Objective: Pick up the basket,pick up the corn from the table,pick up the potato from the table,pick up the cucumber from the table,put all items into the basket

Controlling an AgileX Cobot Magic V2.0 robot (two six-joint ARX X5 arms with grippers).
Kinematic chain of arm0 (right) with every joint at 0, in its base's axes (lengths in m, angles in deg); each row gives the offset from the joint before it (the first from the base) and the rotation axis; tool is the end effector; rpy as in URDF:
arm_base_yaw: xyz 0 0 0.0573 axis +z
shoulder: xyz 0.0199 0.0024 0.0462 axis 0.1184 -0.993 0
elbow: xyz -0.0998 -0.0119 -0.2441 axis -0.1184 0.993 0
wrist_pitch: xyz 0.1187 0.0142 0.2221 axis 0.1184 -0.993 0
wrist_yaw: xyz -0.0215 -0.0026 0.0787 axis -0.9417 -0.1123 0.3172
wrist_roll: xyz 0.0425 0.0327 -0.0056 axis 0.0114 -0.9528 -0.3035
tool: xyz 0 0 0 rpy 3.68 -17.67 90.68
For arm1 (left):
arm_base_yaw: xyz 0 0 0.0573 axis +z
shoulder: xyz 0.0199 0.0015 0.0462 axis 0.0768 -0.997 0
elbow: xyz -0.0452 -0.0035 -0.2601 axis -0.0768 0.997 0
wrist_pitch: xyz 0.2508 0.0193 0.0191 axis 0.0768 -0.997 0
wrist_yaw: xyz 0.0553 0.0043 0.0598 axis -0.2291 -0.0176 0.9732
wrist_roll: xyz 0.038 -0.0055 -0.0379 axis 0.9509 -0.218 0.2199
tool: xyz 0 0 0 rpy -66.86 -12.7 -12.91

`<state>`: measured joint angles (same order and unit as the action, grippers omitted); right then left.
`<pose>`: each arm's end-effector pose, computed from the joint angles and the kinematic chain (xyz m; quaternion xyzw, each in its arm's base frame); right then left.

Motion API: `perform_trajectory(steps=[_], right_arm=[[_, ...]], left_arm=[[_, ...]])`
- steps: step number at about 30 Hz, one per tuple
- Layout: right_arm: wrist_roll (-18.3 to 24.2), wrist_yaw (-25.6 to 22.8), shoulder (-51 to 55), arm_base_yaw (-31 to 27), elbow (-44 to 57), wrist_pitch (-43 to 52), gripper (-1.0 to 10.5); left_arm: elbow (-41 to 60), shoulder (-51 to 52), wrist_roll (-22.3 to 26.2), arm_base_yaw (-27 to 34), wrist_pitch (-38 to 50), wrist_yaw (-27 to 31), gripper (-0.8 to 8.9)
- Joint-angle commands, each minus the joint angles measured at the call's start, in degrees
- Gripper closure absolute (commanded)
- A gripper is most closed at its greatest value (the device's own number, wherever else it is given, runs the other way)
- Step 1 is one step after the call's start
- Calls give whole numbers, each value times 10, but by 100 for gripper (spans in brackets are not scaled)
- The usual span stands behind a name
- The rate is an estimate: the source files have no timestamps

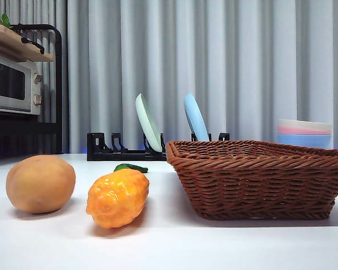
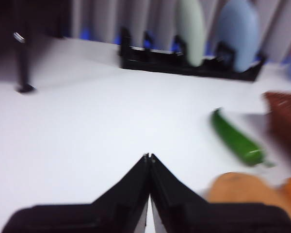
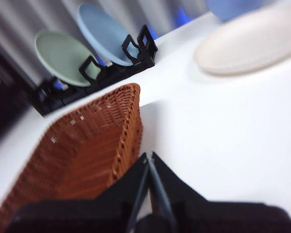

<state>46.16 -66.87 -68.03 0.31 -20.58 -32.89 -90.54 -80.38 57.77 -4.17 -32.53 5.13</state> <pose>0.0950 0.0141 0.1527 0.2389 0.0991 0.0788 0.9628 0.0951 -0.0055 0.1527 -0.1206 0.0896 -0.0904 0.9845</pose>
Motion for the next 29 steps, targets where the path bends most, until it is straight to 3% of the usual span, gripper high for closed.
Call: perform_trajectory(steps=[1, 6, 13, 19, 25, 29], right_arm=[[-68, 0, 0, 0, 6, 8, 946], [-58, 0, -8, 0, -20, 12, 957], [17, 1, -114, 0, -111, -4, 957], [100, 1, -263, 0, -233, -50, 957], [163, 4, -407, 0, -364, -143, 954], [218, 60, -495, 0, -445, -223, 954]], left_arm=[[8, 2, -108, 1, 4, -28, 816], [1, 2, -131, 1, 62, -50, 820], [-77, -28, -130, 1, 24, -48, 820], [-167, -123, -81, 1, -19, -54, 820], [-275, -251, 1, 1, -76, -96, 820], [-353, -351, 59, 1, -139, -129, 820]])
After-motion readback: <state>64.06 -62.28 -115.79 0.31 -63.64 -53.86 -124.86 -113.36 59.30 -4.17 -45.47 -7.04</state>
